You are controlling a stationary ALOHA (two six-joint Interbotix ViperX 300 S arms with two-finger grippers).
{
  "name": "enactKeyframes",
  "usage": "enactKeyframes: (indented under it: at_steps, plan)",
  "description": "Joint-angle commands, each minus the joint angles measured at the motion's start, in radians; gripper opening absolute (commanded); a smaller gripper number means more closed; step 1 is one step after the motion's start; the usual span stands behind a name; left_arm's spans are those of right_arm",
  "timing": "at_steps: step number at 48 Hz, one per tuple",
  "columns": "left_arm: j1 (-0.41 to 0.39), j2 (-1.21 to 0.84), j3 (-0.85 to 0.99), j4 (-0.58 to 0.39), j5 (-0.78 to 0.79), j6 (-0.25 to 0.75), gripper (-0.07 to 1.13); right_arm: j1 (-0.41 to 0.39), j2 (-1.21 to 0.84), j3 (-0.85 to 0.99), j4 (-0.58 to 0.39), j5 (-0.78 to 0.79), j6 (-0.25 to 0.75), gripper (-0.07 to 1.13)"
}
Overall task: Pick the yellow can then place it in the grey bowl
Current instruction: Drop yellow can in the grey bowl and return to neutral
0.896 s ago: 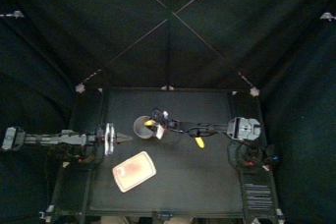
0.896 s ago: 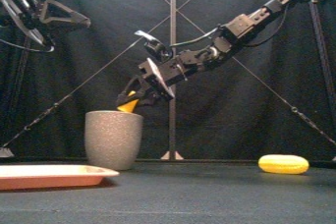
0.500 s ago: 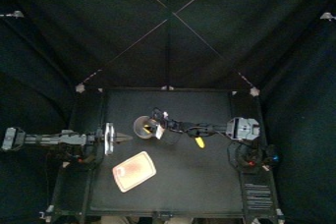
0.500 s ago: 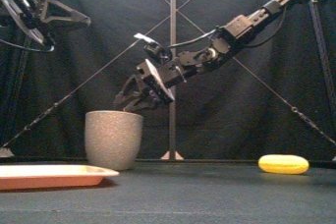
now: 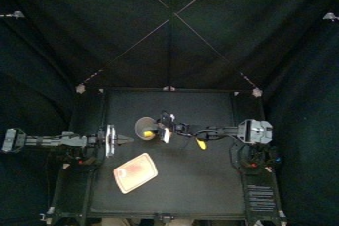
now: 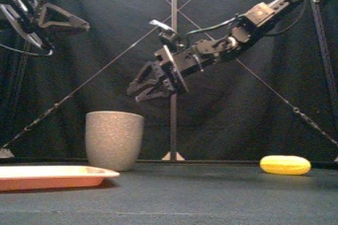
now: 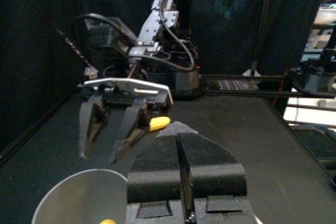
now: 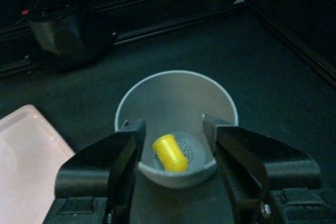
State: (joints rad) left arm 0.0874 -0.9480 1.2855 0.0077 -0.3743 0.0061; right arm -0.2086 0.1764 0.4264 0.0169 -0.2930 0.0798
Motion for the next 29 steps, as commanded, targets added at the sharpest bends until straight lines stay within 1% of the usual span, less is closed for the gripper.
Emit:
enactKeyframes:
  at_steps: [1, 5, 12, 21, 29]
  plan:
    - [0.002, 0.003, -0.014, 0.002, -0.009, -0.002, -0.01, 0.037, -0.12, 0.075, -0.009, -0.011, -0.006, 0.86]
    - [0.002, 0.003, -0.012, -0.003, -0.008, -0.006, -0.01, 0.06, -0.173, 0.152, -0.015, -0.025, -0.005, 0.86]
    - [0.002, 0.002, -0.008, -0.006, -0.002, -0.005, -0.01, 0.095, -0.278, 0.284, -0.015, -0.101, -0.005, 0.86]
    - [0.002, 0.002, -0.003, -0.006, 0.003, -0.003, -0.01, 0.104, -0.388, 0.431, -0.006, -0.278, -0.002, 0.86]
    - [0.002, 0.0, 0.003, -0.006, 0.003, -0.003, -0.01, 0.104, -0.431, 0.508, -0.023, -0.351, -0.006, 0.86]
